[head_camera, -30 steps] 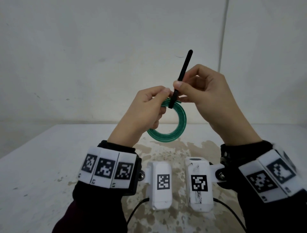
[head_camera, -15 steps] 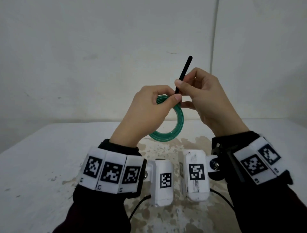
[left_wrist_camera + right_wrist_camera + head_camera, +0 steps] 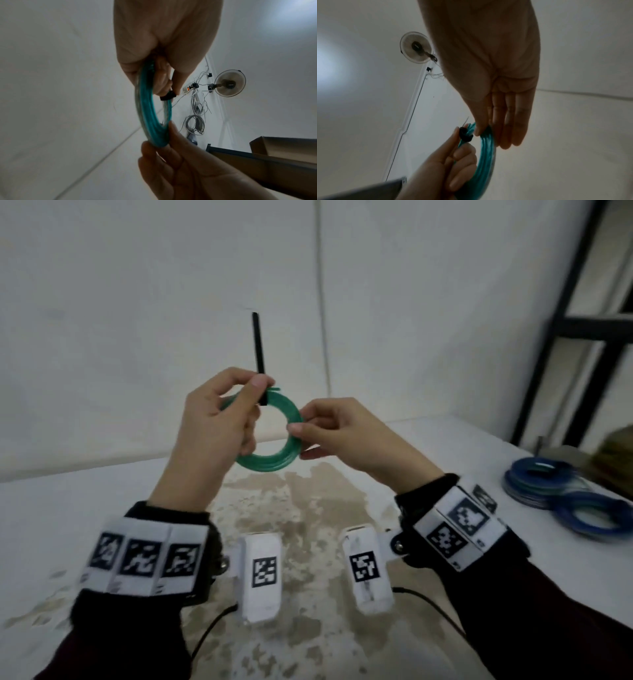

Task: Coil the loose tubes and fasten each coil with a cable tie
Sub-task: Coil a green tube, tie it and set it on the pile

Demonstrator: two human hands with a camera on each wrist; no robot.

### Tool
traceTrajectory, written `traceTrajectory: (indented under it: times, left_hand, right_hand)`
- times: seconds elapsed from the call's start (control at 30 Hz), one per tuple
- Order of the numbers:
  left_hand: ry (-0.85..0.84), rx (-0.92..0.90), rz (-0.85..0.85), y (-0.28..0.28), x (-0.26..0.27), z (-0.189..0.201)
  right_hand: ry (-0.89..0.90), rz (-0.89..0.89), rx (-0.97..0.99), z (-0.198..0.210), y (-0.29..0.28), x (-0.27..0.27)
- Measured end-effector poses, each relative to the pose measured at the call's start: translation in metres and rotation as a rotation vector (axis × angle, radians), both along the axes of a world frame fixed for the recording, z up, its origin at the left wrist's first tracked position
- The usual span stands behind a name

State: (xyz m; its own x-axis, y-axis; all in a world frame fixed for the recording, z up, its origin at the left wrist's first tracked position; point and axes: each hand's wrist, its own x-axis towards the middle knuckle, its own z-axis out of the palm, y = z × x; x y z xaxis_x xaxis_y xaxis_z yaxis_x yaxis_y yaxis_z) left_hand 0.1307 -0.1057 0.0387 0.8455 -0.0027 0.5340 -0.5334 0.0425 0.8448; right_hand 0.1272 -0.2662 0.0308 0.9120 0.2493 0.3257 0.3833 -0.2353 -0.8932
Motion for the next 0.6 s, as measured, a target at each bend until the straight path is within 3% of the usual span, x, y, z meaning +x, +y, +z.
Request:
traceTrajectory:
  times: [0.27, 0.4, 0.6]
  left_hand:
    - [0.054, 0.02, -0.138, -0.096, -0.012, -0.027]
    - [0.285, -0.081, -0.278, -0.16, -0.001, -0.044]
    - [0.606, -0.217, -0.422, -0.235, 0.012, -0.091]
  right_hand:
    - [0.056, -0.219, 0.081, -0.028, -0.087, -0.036]
    - [0.12, -0.327, 0.177, -0.041, -0.157, -0.055]
    - [0.184, -0.707, 0.317, -0.068, -0.259, -0.077]
